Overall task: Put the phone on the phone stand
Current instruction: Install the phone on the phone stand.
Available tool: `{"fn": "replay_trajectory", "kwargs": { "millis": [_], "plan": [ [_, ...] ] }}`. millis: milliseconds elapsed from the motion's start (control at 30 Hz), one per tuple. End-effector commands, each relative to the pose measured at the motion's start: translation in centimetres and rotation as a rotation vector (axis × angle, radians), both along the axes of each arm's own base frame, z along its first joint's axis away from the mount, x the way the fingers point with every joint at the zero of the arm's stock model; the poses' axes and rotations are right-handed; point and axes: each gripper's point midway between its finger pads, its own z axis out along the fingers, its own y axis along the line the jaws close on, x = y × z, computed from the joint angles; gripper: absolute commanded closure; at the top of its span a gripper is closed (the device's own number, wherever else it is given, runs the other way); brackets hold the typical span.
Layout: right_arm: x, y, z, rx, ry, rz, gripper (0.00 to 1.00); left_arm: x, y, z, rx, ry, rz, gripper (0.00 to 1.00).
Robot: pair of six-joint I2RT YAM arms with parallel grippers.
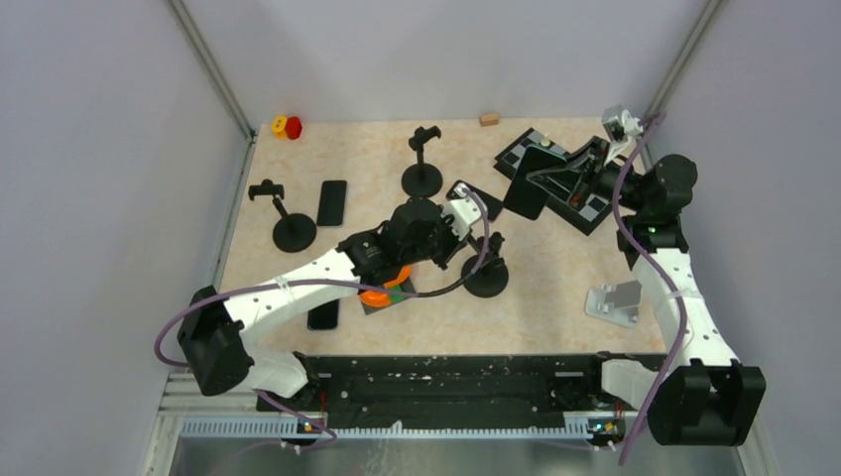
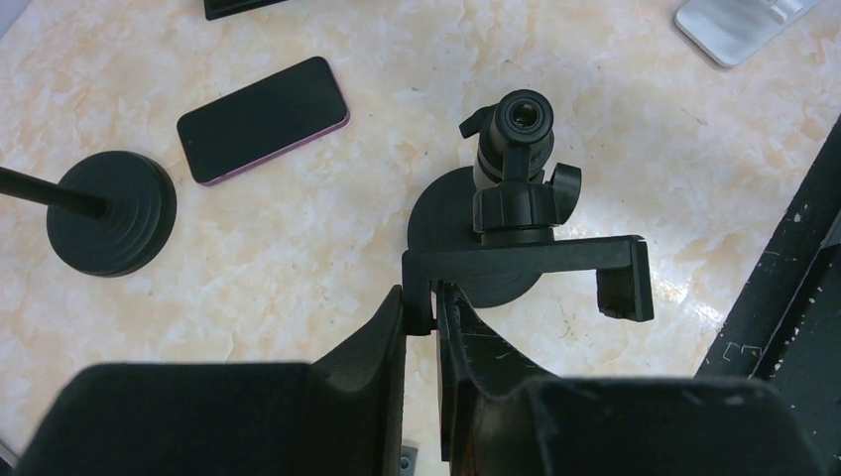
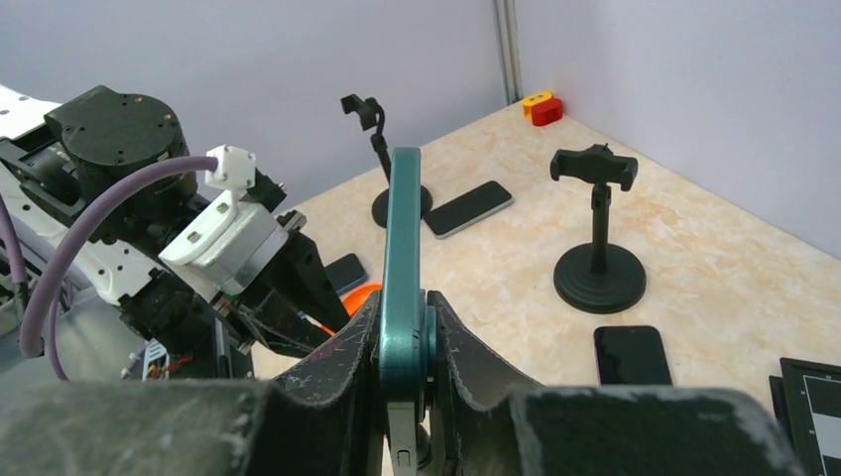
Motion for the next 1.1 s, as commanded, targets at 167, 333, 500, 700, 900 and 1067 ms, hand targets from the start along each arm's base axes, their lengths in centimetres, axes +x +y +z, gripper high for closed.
{"fn": "replay_trajectory", "kwargs": {
  "millis": [167, 333, 500, 700, 900, 1067],
  "plan": [
    [-1.3, 2.0, 1.3, -0.038, -0.147, 0.111, 1.00, 3.3, -0.5, 5.1, -0.102, -0.032, 0.046, 1.00],
    [-2.1, 3.8, 0.6, -0.060, -0.195, 0.216, 1.00, 4.7, -0.6, 5.6, -0.126, -0.013, 0.041, 1.00],
    [-2.9, 5.7, 0.2, -0.076, -0.238, 0.315, 1.00, 6.2, -0.6, 5.6, -0.145, 0.000, 0.050, 1.00],
    [-4.2, 8.3, -1.7, -0.103, -0.266, 0.454, 1.00, 6.0, -0.2, 4.5, -0.173, 0.042, 0.033, 1.00],
    [-5.8, 11.4, -3.5, -0.114, -0.268, 0.608, 1.00, 4.7, 0.3, 3.7, -0.195, 0.058, -0.026, 1.00],
    [-6.9, 13.6, -4.3, -0.105, -0.273, 0.715, 1.00, 4.3, 0.4, 3.2, -0.208, 0.073, -0.056, 1.00]
  ]
}}
